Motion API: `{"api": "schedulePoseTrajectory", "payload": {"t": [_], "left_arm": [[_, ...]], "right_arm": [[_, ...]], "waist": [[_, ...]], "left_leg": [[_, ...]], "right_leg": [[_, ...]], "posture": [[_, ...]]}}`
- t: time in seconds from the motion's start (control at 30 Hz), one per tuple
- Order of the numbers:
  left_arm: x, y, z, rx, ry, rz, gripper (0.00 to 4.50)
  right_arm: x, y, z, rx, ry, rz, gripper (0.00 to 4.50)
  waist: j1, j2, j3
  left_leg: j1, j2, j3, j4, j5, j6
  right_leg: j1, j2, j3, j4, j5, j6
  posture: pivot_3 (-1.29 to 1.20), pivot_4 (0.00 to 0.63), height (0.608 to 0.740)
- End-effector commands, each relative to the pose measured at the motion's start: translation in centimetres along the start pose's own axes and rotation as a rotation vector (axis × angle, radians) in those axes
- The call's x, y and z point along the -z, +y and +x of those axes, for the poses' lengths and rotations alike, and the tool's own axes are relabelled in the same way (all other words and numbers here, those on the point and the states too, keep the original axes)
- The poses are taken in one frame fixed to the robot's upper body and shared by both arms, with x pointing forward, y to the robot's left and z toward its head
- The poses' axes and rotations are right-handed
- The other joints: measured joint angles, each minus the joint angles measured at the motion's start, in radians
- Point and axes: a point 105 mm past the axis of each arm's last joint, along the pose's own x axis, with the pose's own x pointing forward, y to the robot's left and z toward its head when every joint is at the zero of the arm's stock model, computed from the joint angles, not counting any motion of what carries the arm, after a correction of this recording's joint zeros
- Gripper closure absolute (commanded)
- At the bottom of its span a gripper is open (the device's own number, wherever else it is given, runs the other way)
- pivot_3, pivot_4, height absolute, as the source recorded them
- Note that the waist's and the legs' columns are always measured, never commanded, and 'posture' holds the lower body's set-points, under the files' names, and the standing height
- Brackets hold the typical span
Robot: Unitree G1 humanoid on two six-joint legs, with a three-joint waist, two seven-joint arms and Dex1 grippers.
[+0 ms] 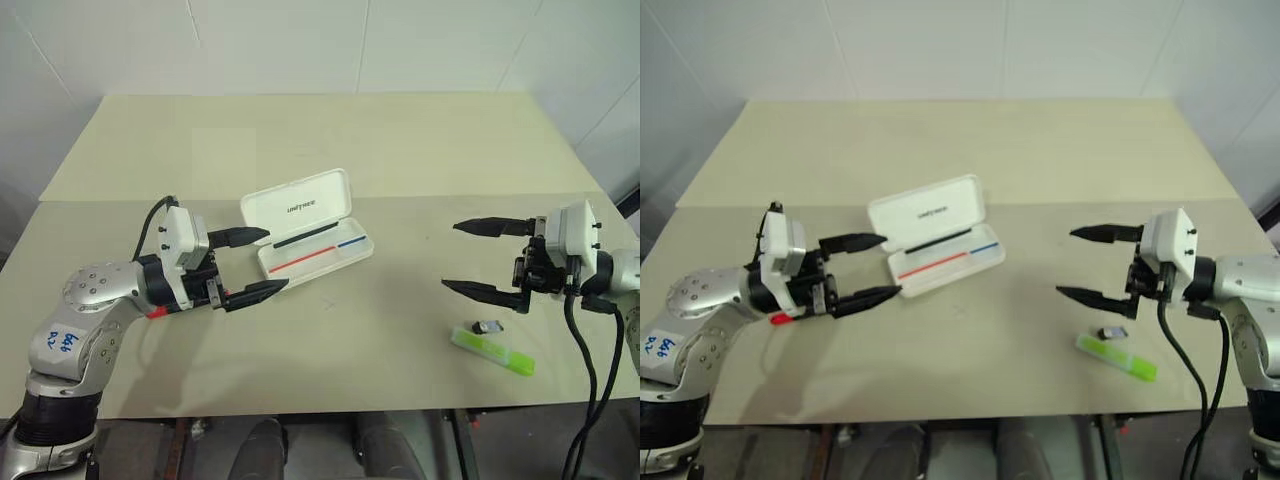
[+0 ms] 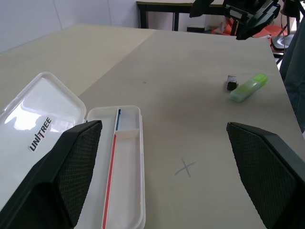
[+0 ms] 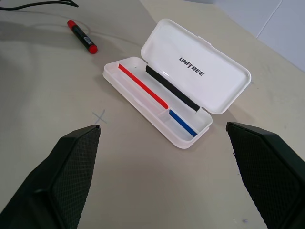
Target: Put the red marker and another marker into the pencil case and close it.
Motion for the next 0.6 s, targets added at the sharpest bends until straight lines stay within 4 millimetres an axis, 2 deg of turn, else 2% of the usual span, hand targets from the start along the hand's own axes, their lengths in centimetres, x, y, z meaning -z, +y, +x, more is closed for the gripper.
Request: {"api": "schedulePoseTrajectory", "payload": {"t": [0.03,0.33,0.5,0.53,0.6], "left_arm": [[-0.5,0.4,-0.2,-0.021,-0.014,0.016,0.04],[0.3,0.5,-0.3,-0.042,0.007,0.021,0.04],[1.0,0.7,-0.5,-0.057,0.043,0.024,0.04],[1.4,0.8,-0.4,-0.065,0.054,0.018,0.44],[1.9,1.0,-0.5,-0.077,0.067,0.007,0.96]], "right_arm": [[-1.3,0.1,0.2,-0.008,-0.028,-0.044,0.0],[-1.3,0.3,0.6,-0.018,-0.034,-0.043,0.0],[-1.7,0.4,1.8,-0.015,-0.078,-0.055,0.0],[-1.9,0.4,2.0,-0.012,-0.09,-0.057,0.0],[-2.1,0.6,2.5,-0.013,-0.1,-0.061,0.0]], "waist": [[0.0,0.0,0.0],[0.0,0.0,0.0],[-0.003,0.0,0.0],[-0.003,0.0,0.0],[-0.003,0.0,0.0]], "left_leg": [[0.0,0.0,0.0,0.0,0.0,0.0],[0.0,0.0,0.0,0.0,0.0,0.0],[0.0,0.0,0.0,0.0,0.0,0.0],[0.0,0.0,0.0,0.0,0.0,0.0],[0.0,0.0,0.0,0.0,0.0,0.0]], "right_leg": [[0.0,0.0,0.0,0.0,0.0,0.0],[0.0,0.0,0.0,0.0,0.0,0.0],[0.0,0.0,0.0,0.0,0.0,0.0],[0.0,0.0,0.0,0.0,0.0,0.0],[0.0,0.0,0.0,0.0,0.0,0.0]], "posture": [[0.0,0.15,0.74],[0.0,0.15,0.74],[0.0,0.15,0.74],[0.0,0.15,0.74],[0.0,0.15,0.74]]}}
